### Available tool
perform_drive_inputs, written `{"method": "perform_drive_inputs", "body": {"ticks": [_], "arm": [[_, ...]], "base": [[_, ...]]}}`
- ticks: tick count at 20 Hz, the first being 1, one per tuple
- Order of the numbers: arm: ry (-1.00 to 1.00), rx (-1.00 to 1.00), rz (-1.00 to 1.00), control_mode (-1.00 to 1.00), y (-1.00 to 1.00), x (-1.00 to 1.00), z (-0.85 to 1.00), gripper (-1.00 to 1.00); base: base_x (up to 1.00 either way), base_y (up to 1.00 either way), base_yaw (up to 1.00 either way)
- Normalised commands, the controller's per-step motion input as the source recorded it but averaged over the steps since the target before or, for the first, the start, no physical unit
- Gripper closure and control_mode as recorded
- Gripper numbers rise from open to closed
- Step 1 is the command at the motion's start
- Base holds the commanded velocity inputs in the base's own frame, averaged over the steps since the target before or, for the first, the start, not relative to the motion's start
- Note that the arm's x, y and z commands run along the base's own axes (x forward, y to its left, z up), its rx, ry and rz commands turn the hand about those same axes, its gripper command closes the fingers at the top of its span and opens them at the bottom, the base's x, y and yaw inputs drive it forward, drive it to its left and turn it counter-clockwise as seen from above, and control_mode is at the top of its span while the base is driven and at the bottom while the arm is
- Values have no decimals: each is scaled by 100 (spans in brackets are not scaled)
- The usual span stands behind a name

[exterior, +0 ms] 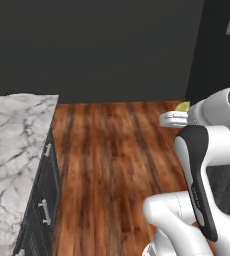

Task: Take the lemon wedge from the fridge and place it on the plate with fish on the dining counter.

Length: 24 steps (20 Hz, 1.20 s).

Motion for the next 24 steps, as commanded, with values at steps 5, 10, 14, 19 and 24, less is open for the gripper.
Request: {"method": "perform_drive_inputs", "body": {"ticks": [5, 10, 14, 19, 24], "arm": [[0, 0, 0, 100, 0, 0, 0, 100], [0, 0, 0, 100, 0, 0, 0, 100], [0, 0, 0, 100, 0, 0, 0, 100], [0, 0, 0, 100, 0, 0, 0, 100], [0, 0, 0, 100, 0, 0, 0, 100]], "base": [[100, 0, 22], [100, 0, 30], [100, 0, 33], [100, 0, 33], [100, 0, 34]]}}
